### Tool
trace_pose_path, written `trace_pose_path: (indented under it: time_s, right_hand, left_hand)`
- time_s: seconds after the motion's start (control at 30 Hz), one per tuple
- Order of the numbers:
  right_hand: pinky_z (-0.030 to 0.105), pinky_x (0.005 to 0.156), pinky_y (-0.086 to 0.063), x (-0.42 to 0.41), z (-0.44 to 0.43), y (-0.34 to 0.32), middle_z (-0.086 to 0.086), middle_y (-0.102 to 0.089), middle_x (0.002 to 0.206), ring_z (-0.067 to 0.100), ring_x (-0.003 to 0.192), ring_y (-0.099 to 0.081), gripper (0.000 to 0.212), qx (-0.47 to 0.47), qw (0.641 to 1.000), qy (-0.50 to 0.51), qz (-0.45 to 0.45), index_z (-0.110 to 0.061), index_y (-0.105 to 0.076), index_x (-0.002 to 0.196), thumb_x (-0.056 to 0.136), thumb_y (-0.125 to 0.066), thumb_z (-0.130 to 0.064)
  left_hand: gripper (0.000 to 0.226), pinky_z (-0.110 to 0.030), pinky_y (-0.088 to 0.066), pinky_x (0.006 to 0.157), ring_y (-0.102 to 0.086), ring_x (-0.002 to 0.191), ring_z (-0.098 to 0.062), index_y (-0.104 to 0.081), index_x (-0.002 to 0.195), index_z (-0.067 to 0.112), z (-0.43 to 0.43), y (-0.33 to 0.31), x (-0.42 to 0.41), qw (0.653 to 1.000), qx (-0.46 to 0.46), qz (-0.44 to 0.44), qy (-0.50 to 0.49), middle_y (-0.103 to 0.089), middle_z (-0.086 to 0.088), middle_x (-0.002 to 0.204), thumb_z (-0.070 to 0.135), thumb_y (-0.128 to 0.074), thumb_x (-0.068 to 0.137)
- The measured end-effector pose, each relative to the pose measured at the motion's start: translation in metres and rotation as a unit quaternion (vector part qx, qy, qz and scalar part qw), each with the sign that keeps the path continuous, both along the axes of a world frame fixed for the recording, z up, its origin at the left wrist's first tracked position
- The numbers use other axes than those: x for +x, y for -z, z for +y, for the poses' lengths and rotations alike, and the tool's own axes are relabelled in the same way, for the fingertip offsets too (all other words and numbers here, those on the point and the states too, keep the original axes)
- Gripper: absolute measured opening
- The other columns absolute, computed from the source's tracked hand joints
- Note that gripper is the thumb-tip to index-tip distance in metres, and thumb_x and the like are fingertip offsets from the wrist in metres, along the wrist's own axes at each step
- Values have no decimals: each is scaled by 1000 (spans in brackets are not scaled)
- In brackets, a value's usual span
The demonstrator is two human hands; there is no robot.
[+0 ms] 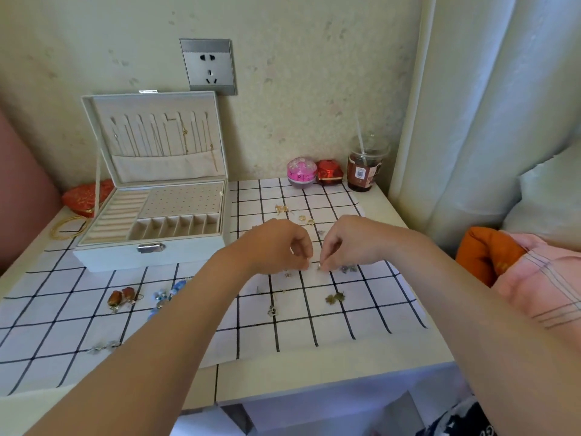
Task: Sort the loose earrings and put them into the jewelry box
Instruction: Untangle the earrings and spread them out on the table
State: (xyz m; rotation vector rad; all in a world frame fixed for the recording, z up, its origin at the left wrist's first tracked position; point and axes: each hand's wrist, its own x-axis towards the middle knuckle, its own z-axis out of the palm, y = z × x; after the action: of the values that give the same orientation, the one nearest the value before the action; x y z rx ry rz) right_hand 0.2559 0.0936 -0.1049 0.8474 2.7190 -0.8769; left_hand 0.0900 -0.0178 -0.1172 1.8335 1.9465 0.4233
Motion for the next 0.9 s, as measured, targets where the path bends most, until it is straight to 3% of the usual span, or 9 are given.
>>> trace_pose_path:
  time_s: [0.13,0.27,0.4,0.5,0.7,0.9]
  right_hand:
    - [29,81,-56,-4,-13,3,-17,-74,84,7,86,-67,8,-16,999,-39,-19,-32,-81,86,78,-83,-31]
    - [22,64,-49,1,-10,-5,-19,-63,74,6,71,-63,13,24,999,-18,-12,-33,-79,89,80,-80,-24]
    - [23,65,-44,4,-12,-6,-21,-66,82,2,79,-62,13,79,997,-5,-18,-38,-77,88,77,-81,-32]
    - [23,63,-42,2,-21,-6,-23,-62,80,1,79,-59,18,95,995,-21,-26,-35,-77,92,75,-83,-36]
    - [24,62,-44,-4,-35,-3,-18,-70,80,2,76,-62,23,116,992,-46,-32,-31,-78,87,70,-84,-46]
    - [27,68,-50,-1,-23,-8,-21,-63,84,4,78,-64,22,66,998,-1,13,-36,-77,94,74,-83,-45]
  left_hand:
    - [18,-23,-45,71,-55,68,10,-68,92,36,-7,5,3,1000,0,22,8,-69,22,80,34,-79,78]
    - [15,-14,-37,62,-54,69,14,-74,92,37,-12,8,9,999,15,44,21,-67,24,81,41,-79,78]
    - [20,-17,-43,69,-58,77,5,-75,94,38,-14,10,12,999,4,37,35,-69,23,83,47,-79,76]
    - [25,-10,-35,70,-57,78,9,-74,100,37,-17,7,10,998,9,46,51,-69,25,83,44,-80,76]
    - [19,-29,-34,92,-55,80,6,-76,94,41,-24,8,5,995,37,71,64,-70,26,87,40,-80,76]
    - [18,-16,-45,72,-59,86,3,-73,97,39,-28,-12,-11,998,58,18,-7,-69,22,90,30,-78,82]
